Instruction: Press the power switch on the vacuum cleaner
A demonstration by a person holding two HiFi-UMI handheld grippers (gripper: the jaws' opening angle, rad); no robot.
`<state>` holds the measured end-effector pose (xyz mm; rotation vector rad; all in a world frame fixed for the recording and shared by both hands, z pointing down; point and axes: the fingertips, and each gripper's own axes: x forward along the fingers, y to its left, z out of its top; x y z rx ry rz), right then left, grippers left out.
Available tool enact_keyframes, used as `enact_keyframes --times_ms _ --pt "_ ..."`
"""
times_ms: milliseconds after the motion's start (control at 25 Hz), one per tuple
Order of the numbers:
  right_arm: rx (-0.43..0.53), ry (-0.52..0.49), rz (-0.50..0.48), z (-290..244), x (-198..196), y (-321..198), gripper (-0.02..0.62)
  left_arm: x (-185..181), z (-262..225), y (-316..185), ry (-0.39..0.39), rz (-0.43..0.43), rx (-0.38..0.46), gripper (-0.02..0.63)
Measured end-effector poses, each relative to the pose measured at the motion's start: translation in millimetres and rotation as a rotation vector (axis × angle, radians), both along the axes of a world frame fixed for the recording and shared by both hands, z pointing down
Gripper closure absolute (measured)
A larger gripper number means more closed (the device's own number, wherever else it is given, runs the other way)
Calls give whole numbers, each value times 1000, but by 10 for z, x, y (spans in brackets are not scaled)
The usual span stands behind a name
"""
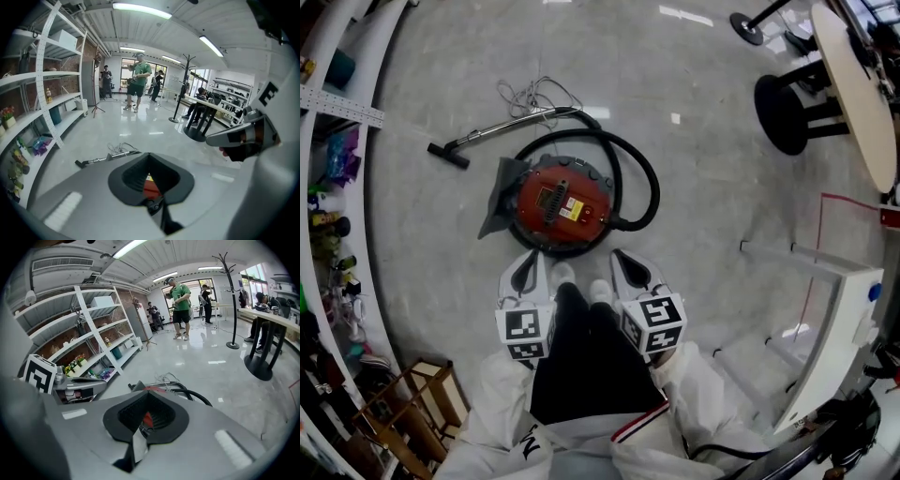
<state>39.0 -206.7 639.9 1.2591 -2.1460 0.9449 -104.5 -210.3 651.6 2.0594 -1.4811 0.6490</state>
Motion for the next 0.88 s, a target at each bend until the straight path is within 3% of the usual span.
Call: enact_keyframes --times_ms 880 --pt "-85 13 26 753 -111 -155 595 -14 883 -174 32 -5 -90 606"
